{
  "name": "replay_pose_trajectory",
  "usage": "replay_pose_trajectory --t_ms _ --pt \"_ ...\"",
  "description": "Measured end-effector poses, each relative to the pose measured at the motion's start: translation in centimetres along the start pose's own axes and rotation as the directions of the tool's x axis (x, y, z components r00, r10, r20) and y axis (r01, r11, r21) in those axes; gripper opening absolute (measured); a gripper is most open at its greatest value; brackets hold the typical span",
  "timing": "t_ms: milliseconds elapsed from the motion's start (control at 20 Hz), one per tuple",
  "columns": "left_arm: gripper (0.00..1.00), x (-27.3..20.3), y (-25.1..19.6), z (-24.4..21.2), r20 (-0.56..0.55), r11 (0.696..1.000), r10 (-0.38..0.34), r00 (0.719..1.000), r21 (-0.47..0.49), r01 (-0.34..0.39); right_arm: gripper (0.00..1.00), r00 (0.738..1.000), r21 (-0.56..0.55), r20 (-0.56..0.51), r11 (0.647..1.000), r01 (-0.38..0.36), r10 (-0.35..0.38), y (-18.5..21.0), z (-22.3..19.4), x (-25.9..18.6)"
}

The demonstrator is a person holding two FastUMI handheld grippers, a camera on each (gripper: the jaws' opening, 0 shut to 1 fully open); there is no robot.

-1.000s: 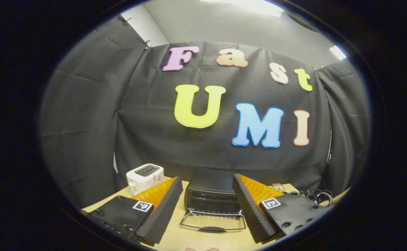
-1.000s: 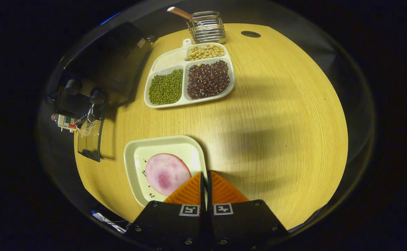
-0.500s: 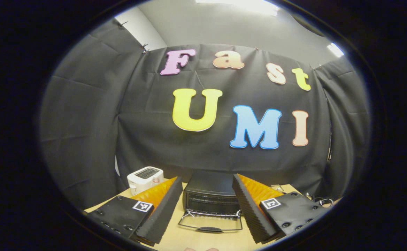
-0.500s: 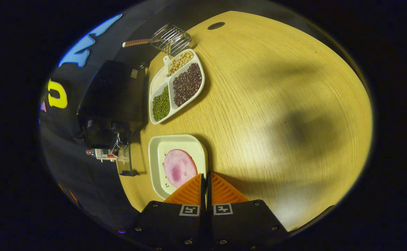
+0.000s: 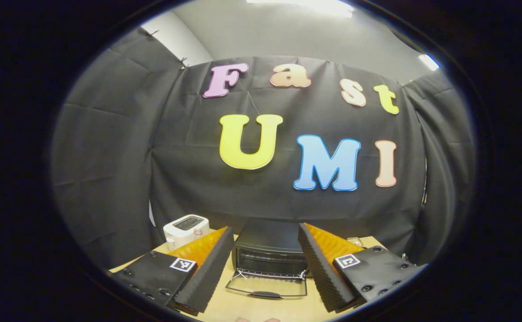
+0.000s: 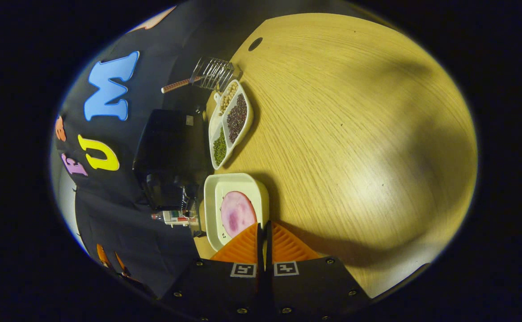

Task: Open the electric oven with the left hand, put the food in, and close the electric oven.

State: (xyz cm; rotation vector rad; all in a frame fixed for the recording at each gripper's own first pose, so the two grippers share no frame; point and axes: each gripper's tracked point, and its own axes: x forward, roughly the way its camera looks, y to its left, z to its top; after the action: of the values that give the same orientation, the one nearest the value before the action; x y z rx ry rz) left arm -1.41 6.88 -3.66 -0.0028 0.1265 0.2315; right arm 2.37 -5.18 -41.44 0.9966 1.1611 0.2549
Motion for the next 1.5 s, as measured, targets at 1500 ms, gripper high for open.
replay_pose_trajectory --t_ms 1500 --pt "1.0 2.3 8.7 3.5 0.093 0.972 -0.231 0.968 0.057 0.227 0.01 0.936 0.328 0.346 0.943 -0.057 -0.064 19.2 -11.6 10.9"
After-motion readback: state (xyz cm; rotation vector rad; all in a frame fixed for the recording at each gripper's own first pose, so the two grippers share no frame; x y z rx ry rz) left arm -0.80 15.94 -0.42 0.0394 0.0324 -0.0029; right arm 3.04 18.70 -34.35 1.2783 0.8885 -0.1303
